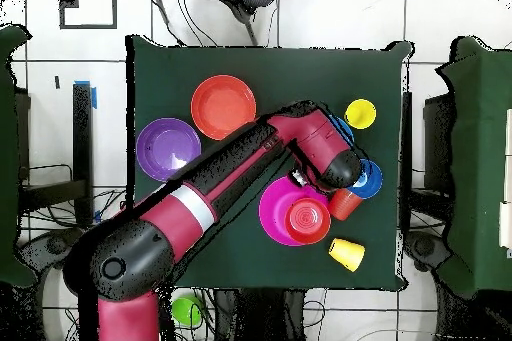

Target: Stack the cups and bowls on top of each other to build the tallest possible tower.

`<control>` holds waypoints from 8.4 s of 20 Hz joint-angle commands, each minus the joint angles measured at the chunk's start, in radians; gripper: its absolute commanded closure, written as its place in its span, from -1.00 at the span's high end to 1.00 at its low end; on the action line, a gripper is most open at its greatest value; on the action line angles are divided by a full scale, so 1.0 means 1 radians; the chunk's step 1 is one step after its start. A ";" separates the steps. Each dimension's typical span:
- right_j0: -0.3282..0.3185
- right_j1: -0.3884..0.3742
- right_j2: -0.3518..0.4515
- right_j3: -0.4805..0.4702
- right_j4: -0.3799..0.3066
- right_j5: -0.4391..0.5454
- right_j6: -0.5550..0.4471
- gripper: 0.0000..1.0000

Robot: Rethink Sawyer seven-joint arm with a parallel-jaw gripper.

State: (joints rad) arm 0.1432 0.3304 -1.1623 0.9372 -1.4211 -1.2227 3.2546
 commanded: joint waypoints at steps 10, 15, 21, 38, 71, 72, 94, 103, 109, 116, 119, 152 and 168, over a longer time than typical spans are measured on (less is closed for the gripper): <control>-0.003 0.036 0.127 0.008 0.060 0.255 -0.118 1.00; -0.002 0.056 0.129 0.004 0.038 0.273 -0.127 1.00; 0.003 0.105 0.136 -0.016 -0.016 0.212 -0.102 1.00; 0.008 0.130 0.125 -0.029 -0.047 0.205 -0.114 1.00; -0.001 0.025 0.160 0.007 0.018 0.297 -0.272 -1.00; -0.006 0.002 0.160 0.010 0.017 0.290 -0.310 -1.00; 0.067 -0.298 0.104 0.203 -0.030 0.212 -0.529 -1.00; 0.185 -0.338 0.075 0.323 -0.072 0.237 -0.455 -1.00; 0.196 -0.396 0.068 0.375 -0.042 0.301 -0.518 -1.00; 0.171 -0.465 0.102 0.448 0.008 0.406 -0.697 -1.00; 0.151 -0.511 0.131 0.473 0.028 0.426 -0.785 -1.00; 0.176 -0.403 0.212 0.558 0.013 0.531 -0.605 -1.00; 0.183 -0.304 0.202 0.549 0.040 0.590 -0.575 -1.00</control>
State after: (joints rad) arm 0.3127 -0.0338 -1.1403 1.4652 -1.3846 -0.7216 2.5914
